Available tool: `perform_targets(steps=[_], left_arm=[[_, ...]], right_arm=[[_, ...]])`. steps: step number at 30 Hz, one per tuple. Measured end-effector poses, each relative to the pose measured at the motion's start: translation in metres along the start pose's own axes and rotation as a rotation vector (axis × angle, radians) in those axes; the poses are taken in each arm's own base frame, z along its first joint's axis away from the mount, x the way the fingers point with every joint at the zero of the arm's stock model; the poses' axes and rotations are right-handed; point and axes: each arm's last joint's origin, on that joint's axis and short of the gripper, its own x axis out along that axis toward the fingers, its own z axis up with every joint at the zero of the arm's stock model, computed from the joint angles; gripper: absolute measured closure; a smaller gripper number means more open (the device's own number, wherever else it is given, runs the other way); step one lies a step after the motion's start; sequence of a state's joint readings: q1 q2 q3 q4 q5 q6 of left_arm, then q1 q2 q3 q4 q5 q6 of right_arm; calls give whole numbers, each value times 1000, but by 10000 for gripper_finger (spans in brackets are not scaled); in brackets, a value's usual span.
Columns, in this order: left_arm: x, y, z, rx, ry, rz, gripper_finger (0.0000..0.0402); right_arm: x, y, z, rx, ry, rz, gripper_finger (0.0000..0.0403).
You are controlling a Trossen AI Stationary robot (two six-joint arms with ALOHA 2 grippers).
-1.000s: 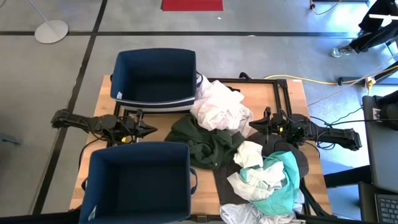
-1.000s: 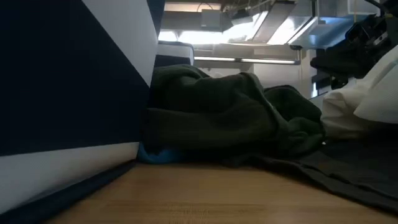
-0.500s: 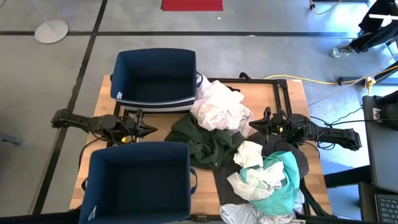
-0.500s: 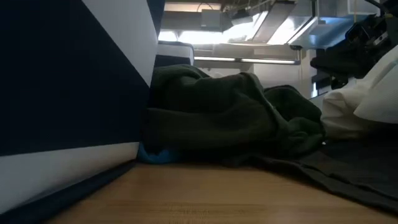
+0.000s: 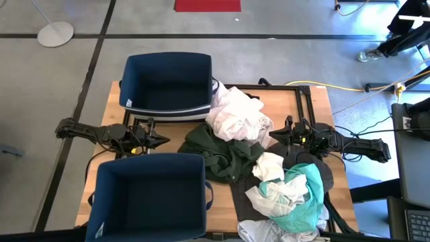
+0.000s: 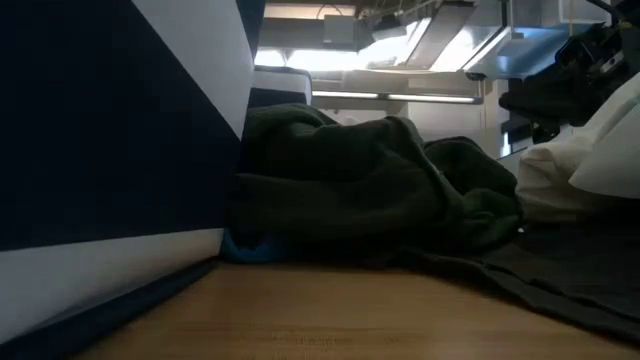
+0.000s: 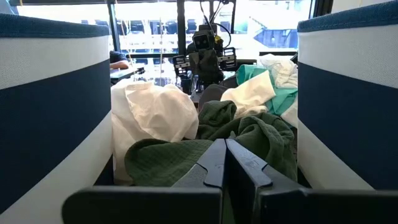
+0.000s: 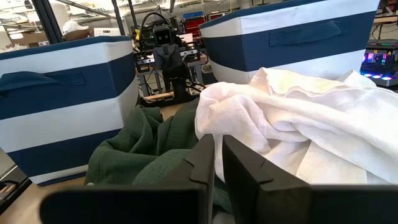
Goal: Sort clothes
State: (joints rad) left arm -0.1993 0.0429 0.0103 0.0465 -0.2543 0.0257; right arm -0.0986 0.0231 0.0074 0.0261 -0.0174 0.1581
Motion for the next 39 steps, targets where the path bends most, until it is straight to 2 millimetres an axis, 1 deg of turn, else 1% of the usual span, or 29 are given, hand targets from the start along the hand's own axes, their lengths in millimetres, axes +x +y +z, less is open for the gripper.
perform_targets(steps=[37, 39], left_arm=[[0, 0, 0, 0, 0, 0, 402], [0, 0, 0, -17, 0, -1, 402]], right_arm=[[0, 0, 0, 0, 0, 0, 368], [0, 0, 0, 20, -3, 1, 368]])
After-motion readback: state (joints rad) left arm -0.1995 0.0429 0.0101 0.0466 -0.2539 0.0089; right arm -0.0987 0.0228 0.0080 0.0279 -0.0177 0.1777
